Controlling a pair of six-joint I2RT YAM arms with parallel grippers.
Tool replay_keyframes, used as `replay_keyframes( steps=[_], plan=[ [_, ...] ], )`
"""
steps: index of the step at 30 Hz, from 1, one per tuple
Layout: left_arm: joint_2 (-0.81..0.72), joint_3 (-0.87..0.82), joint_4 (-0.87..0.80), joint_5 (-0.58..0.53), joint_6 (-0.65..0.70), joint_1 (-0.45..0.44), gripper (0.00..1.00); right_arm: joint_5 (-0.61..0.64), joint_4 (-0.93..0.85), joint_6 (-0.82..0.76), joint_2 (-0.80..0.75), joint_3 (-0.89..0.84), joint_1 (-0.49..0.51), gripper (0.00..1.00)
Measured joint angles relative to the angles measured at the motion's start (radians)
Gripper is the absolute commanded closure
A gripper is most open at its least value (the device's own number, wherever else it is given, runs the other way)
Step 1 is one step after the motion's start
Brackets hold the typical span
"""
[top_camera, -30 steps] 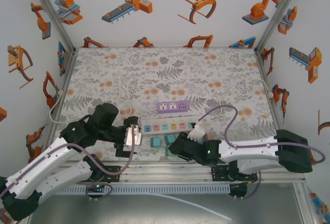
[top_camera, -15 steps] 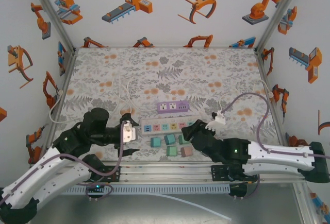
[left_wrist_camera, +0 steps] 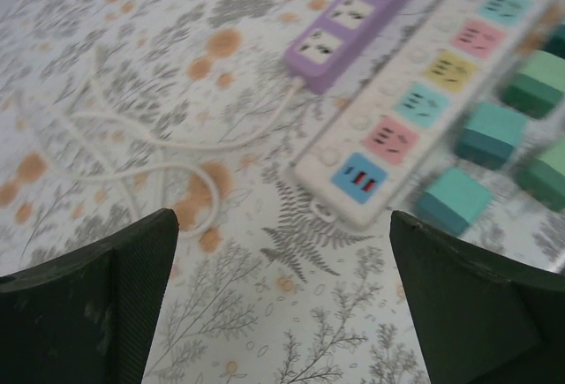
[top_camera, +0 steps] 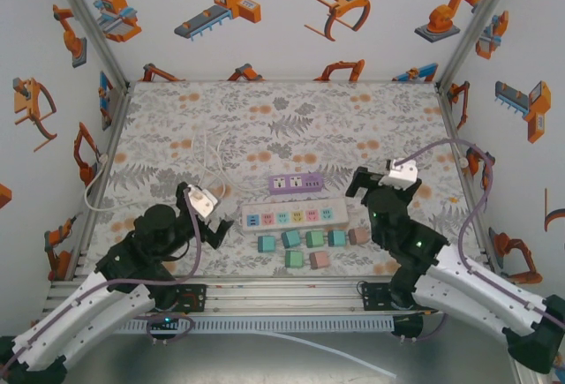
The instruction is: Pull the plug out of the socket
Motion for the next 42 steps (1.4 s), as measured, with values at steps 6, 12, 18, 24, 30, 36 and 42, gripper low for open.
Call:
replay_keyframes(
  steps=[6,12,18,24,30,36,42],
  plan=[
    [-0.029,-0.135,0.155,-0.351,-0.071,0.083,0.03,-0.206,0.100,-0.132,0.201,0.001,-0.342,0.01],
    [0.084,-0.208,0.309,-0.492,-0.130,0.328,0.03,-0.349,0.256,-0.279,0.428,0.000,-0.547,0.01],
    [0.402,-0.243,0.525,-0.458,-0.195,0.513,0.03,-0.465,0.494,-0.344,0.677,-0.037,-0.717,0.01],
    [0.745,-0.229,0.778,-0.356,-0.196,0.608,0.03,-0.602,0.743,-0.365,0.825,-0.109,-0.792,0.01],
    [0.977,-0.160,1.007,-0.229,-0.190,0.705,0.03,-0.752,0.974,-0.364,0.866,-0.207,-0.845,0.01],
    [1.203,-0.097,1.165,-0.108,-0.197,0.779,0.03,-0.725,0.989,-0.345,0.867,-0.180,-0.844,0.01],
    [1.202,-0.048,1.152,-0.060,-0.205,0.786,0.03,-0.714,0.986,-0.339,0.867,-0.179,-0.844,0.01]
  ],
)
